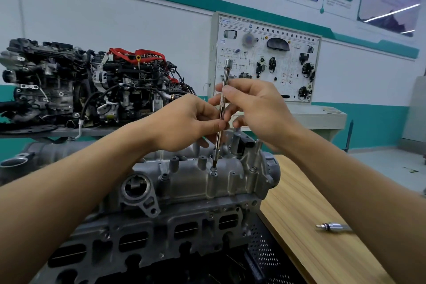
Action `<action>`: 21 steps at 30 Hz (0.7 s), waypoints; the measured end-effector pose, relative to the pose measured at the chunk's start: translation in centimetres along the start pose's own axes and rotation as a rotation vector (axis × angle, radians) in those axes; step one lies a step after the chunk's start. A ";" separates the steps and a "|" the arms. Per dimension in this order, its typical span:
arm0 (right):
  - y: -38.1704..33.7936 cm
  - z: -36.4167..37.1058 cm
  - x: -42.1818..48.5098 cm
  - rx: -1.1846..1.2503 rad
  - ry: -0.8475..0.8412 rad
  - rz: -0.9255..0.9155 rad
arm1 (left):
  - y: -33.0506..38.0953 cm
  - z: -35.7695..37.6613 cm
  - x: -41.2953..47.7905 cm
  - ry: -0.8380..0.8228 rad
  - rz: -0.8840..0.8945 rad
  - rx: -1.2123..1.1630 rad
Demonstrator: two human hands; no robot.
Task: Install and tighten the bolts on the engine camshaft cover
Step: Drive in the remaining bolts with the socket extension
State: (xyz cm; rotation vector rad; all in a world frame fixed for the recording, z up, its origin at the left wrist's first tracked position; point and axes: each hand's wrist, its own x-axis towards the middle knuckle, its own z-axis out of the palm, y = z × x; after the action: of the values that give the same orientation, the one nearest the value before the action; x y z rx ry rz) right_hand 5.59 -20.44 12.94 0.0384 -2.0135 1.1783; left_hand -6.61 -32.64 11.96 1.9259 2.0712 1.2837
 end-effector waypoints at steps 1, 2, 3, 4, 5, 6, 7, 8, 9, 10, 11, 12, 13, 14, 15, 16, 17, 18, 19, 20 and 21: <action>0.0 -0.2 -0.1 -0.005 -0.032 -0.005 | 0.0 0.0 0.0 -0.013 -0.013 0.004; 0.0 -0.4 -0.1 -0.020 -0.044 -0.011 | 0.1 0.0 0.0 -0.022 -0.017 0.011; 0.0 -0.5 -0.1 -0.040 -0.038 -0.022 | 0.2 0.0 0.0 -0.025 -0.014 0.018; 0.0 -0.4 -0.2 -0.056 -0.015 -0.034 | 0.3 0.0 -0.1 -0.016 -0.007 0.028; 0.1 -0.3 -0.1 -0.077 0.030 -0.049 | 0.4 0.1 0.0 0.006 0.000 0.040; 0.2 -0.1 -0.1 -0.102 0.087 -0.065 | 0.4 0.0 0.0 0.038 0.007 0.047; 0.3 0.1 0.0 -0.133 0.146 -0.081 | 0.4 0.0 0.1 0.070 0.010 0.042; 0.4 0.3 0.2 -0.149 0.191 -0.086 | 0.3 -0.1 0.2 0.094 0.013 0.030; 0.6 0.4 0.3 -0.151 0.215 -0.081 | 0.2 -0.2 0.2 0.099 0.018 0.022; 0.7 0.5 0.4 -0.137 0.216 -0.062 | 0.2 -0.3 0.1 0.088 0.025 0.022; 0.8 0.5 0.5 -0.124 0.191 -0.039 | 0.2 -0.3 0.1 0.068 0.030 0.027; 0.8 0.4 0.6 -0.113 0.143 -0.019 | 0.2 -0.3 0.0 0.048 0.026 0.032; 0.7 0.3 0.6 -0.117 0.083 -0.020 | 0.2 -0.3 0.0 0.030 0.013 0.032; 0.6 0.1 0.6 -0.120 0.029 -0.032 | 0.1 -0.3 0.0 0.016 -0.004 0.031; 0.6 -0.1 0.6 -0.119 -0.007 -0.049 | 0.1 -0.2 0.1 0.006 -0.017 0.028; 0.5 -0.2 0.4 -0.109 -0.028 -0.059 | 0.0 -0.2 0.1 0.002 -0.022 0.029; 0.4 -0.3 0.3 -0.106 -0.028 -0.068 | 0.1 -0.1 0.1 0.008 -0.017 0.041; 0.4 -0.2 0.3 -0.110 -0.004 -0.072 | 0.2 0.0 0.1 0.022 -0.006 0.060; 0.5 -0.2 0.3 -0.128 0.044 -0.076 | 0.3 0.0 0.2 0.046 0.002 0.070; 0.6 0.0 0.4 -0.148 0.102 -0.072 | 0.3 0.0 0.2 0.075 0.005 0.055; 0.6 0.1 0.5 -0.164 0.154 -0.066 | 0.2 0.0 0.3 0.105 0.009 0.024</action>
State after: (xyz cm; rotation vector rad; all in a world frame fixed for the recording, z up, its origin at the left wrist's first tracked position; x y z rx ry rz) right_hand 4.96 -20.01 12.74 -0.0652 -1.9511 0.9425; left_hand -6.53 -32.44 12.25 1.9197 2.1371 1.3980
